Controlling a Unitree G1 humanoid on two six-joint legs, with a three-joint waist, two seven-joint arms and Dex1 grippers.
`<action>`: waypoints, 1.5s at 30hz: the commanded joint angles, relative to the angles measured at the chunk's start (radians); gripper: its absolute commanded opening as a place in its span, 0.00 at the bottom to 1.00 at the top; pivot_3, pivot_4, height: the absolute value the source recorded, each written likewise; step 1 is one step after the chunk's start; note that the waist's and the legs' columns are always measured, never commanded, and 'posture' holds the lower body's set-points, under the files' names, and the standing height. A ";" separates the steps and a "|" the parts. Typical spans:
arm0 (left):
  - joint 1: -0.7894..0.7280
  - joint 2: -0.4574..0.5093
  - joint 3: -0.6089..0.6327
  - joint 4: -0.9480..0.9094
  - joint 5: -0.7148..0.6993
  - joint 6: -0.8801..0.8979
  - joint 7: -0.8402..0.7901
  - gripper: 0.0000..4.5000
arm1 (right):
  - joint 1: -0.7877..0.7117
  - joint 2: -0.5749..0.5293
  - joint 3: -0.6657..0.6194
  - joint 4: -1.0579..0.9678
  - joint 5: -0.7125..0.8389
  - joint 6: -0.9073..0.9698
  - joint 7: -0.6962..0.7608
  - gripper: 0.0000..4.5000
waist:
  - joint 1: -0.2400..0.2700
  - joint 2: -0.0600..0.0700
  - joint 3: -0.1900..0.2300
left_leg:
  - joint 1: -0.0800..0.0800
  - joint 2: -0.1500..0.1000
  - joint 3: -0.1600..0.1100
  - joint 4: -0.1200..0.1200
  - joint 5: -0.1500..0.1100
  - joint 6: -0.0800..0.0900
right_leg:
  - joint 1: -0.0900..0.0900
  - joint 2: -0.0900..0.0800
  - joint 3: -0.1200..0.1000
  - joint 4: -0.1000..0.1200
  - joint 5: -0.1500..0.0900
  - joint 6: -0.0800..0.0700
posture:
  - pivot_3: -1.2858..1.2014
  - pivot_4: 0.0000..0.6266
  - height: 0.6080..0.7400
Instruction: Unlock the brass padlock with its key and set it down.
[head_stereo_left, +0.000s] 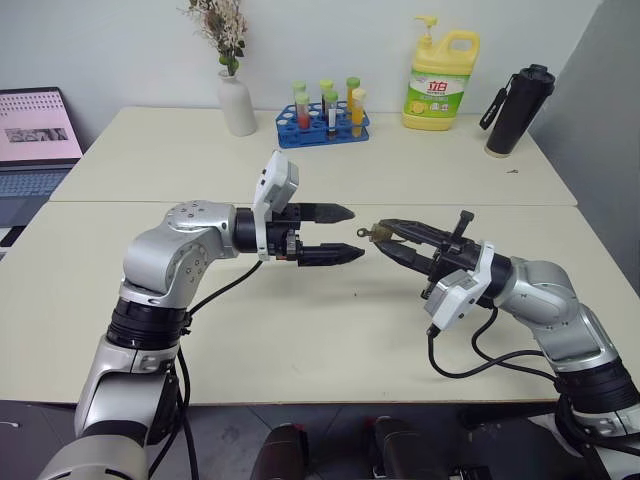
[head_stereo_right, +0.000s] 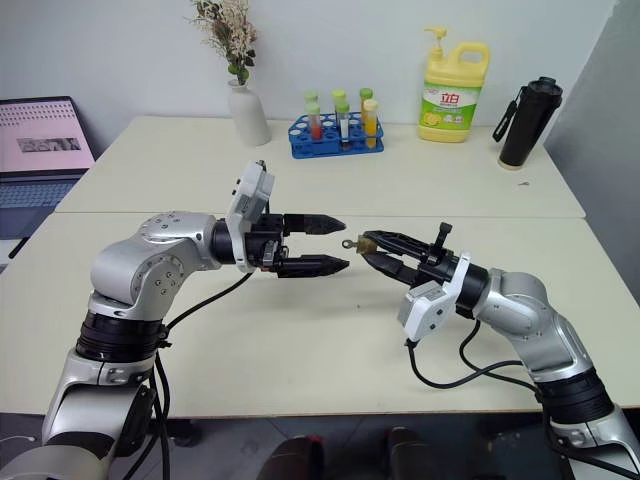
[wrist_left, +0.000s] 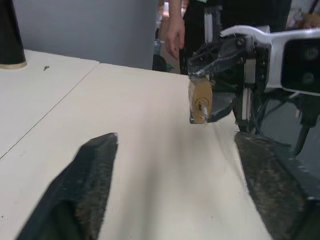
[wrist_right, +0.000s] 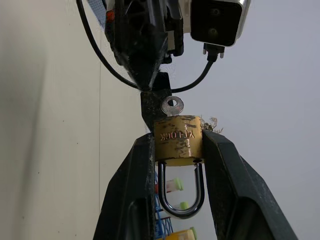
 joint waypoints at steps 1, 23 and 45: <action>-0.040 -0.004 0.037 -0.056 -0.060 0.076 0.041 1.00 | -0.017 -0.003 -0.014 -0.031 0.023 -0.014 0.000 0.21 | 0.000 0.000 0.000 | 0.000 0.000 0.000 0.000 0.000 0.000 | 0.000 0.000 0.000 0.000 0.000 0.000 | 0.52 0.24 1.00; -0.120 -0.065 -0.065 0.005 0.010 0.060 0.064 0.30 | -0.018 0.002 0.001 -0.038 0.019 -0.008 0.006 0.21 | -0.001 0.000 0.000 | 0.000 0.000 0.000 0.000 0.000 0.000 | 0.000 0.000 0.001 0.000 0.001 -0.001 | 0.52 0.24 1.00; -0.102 -0.062 -0.084 0.047 0.072 -0.039 0.004 0.04 | 0.052 -0.103 -0.093 -0.123 0.313 0.341 0.167 0.91 | 0.001 0.000 0.000 | 0.000 0.000 0.000 0.000 0.000 0.000 | 0.000 0.000 0.000 0.000 0.002 -0.003 | 0.52 0.24 1.00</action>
